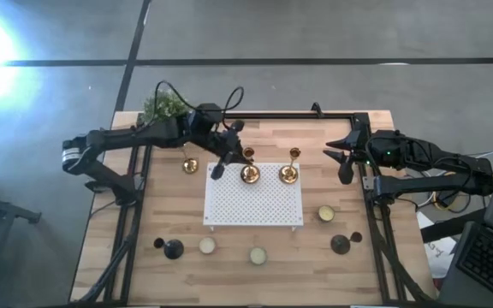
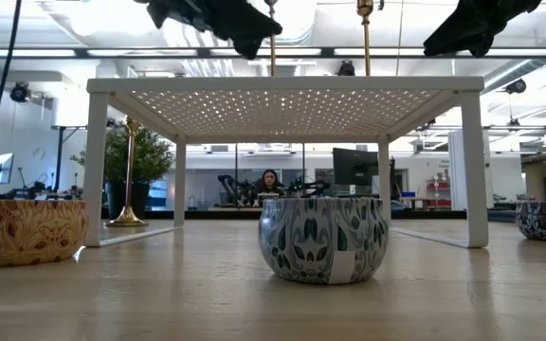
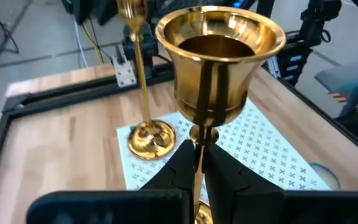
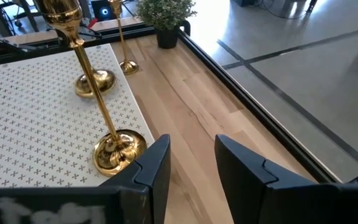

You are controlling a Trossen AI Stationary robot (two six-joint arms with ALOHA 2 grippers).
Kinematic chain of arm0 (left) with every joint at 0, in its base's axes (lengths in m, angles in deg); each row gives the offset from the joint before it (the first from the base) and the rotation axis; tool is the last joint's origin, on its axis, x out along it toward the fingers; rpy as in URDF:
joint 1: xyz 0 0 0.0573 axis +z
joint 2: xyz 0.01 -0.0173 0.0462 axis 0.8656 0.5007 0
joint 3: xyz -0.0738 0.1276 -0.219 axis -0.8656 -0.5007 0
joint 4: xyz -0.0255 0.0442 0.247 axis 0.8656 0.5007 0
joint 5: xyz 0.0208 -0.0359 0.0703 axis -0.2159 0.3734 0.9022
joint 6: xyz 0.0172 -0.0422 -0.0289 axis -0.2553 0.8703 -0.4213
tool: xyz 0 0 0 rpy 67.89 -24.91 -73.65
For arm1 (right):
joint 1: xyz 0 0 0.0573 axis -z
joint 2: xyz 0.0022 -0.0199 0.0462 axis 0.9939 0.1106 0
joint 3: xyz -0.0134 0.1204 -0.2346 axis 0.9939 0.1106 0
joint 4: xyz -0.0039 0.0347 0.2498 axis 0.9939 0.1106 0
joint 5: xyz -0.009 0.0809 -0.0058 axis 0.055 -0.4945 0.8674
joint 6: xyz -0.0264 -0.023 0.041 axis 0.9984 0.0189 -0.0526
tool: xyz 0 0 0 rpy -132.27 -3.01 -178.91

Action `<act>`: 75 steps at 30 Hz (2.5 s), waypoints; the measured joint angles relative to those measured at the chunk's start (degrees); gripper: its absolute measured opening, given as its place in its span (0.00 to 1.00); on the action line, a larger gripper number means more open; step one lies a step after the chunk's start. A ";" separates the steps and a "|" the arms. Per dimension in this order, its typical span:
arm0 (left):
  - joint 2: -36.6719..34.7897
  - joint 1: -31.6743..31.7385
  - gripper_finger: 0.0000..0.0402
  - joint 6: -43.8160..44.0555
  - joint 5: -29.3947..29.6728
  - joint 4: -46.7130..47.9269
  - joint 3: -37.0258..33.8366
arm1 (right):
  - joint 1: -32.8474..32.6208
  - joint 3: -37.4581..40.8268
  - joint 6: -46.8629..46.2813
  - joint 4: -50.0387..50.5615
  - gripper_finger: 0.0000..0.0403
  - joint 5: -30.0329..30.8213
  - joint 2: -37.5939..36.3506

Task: Pick & Place candle stick holders
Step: Put the top right golden candle holder on the shelf

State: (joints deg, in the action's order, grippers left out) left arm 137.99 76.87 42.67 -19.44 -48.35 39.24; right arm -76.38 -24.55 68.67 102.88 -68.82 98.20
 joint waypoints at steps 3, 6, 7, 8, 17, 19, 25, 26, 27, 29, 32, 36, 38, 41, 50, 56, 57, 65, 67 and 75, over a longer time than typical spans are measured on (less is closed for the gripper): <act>1.23 0.10 0.05 0.14 -0.71 0.01 0.02 | 0.00 0.00 0.18 0.02 0.28 0.00 0.09; 2.14 0.13 0.05 0.08 -1.24 -0.12 0.69 | 0.00 0.00 0.21 0.00 0.27 0.00 0.05; 2.42 0.15 0.05 0.01 -1.45 -0.08 0.90 | 0.00 0.00 0.29 0.03 0.26 0.00 0.07; 2.70 0.27 0.05 -0.09 -1.72 -0.03 1.14 | 0.00 0.00 0.38 0.02 0.26 0.00 0.07; 3.70 1.43 0.05 -0.40 -1.83 -0.06 2.24 | 0.00 0.84 0.31 0.07 0.26 -0.02 0.07; 3.58 1.74 0.05 -0.40 -1.98 0.07 2.11 | 0.00 0.98 0.29 0.12 0.27 -0.02 0.07; 3.64 2.01 0.05 -0.38 -3.11 0.01 2.09 | 0.00 1.01 0.18 0.05 0.28 -0.02 0.07; 3.64 1.98 0.05 -0.38 -3.18 0.01 2.10 | 0.02 1.01 0.18 0.04 0.28 -0.02 0.07; 3.64 2.00 0.05 -0.38 -3.20 -0.01 2.08 | 0.00 1.01 0.18 0.04 0.28 -0.02 0.07; 3.64 2.01 0.05 -0.38 -3.31 0.01 2.03 | 0.00 1.01 0.18 0.04 0.28 -0.02 0.07; 3.64 2.01 0.05 -0.38 -3.34 0.08 2.04 | 0.01 1.01 0.21 0.04 0.26 -0.02 0.07; 3.64 2.03 0.05 -0.38 -3.34 0.08 2.05 | 0.00 1.01 0.21 0.04 0.24 -0.02 0.07; 3.64 2.03 0.05 -0.25 -3.34 0.08 2.05 | 0.00 1.01 0.21 0.04 0.24 -0.02 0.07; 3.64 2.03 0.10 -0.23 -3.34 0.05 2.05 | 0.00 1.01 0.21 0.04 0.24 -0.02 0.07; 3.64 2.03 0.20 0.01 -3.36 -0.12 2.11 | 0.00 1.01 0.21 0.04 0.27 -0.02 0.07; 3.49 2.16 0.20 1.49 -3.28 0.42 2.21 | 0.00 1.03 0.21 0.04 0.27 -0.02 0.07; 3.37 2.22 0.20 1.50 -3.12 0.73 2.22 | 0.00 1.03 0.21 0.06 0.26 -0.04 0.07; 1.31 2.55 0.21 2.07 -2.94 1.49 2.25 | 0.02 1.03 0.38 0.04 0.23 -0.04 0.04; 1.31 2.55 0.21 2.07 -2.90 1.65 2.25 | 0.02 1.03 0.34 0.04 0.23 -0.04 0.04; 1.65 2.60 0.21 2.04 -2.79 1.51 1.72 | 0.01 1.03 0.16 0.02 0.25 -0.04 0.04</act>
State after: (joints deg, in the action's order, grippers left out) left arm 139.64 79.46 44.71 -22.23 -46.84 40.96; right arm -76.38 -23.52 68.83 102.91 -68.87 98.24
